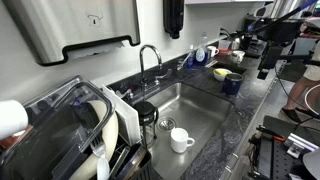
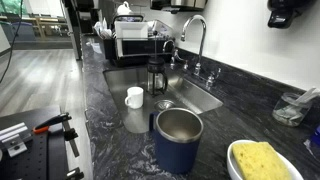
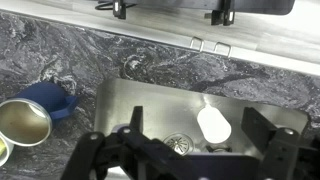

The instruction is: Take the kitchen sponge out of the white bowl and use it to scrub the counter

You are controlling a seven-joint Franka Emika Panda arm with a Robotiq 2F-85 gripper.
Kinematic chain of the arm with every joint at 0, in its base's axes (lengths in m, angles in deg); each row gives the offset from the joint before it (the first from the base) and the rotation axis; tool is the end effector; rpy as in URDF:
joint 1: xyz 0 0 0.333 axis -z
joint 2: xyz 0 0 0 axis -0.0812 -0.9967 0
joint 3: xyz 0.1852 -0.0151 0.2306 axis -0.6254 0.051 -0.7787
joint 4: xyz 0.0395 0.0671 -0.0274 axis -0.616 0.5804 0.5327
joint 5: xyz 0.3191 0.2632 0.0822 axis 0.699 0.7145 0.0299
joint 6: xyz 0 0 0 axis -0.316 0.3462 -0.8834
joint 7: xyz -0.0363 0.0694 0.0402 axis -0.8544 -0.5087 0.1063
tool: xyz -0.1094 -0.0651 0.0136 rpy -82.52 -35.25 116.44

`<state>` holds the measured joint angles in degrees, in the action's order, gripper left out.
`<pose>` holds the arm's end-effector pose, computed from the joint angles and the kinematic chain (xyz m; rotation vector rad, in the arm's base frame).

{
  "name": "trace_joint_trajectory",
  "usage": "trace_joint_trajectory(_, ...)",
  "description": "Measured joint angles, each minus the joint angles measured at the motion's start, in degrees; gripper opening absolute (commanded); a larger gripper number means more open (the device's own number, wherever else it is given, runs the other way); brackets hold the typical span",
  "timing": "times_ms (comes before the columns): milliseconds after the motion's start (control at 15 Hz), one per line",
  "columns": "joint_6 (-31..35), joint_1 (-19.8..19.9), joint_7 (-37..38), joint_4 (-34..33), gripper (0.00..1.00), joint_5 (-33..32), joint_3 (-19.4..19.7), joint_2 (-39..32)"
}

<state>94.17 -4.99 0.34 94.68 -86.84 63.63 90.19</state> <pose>0.3322 -0.0255 0.4064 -3.0856 -0.1341 -0.0768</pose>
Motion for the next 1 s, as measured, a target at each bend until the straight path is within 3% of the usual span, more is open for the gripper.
trace_joint_trajectory(1000, 0.75, 0.15, 0.81, -0.09, 1.0, -0.06, 0.0, -0.11)
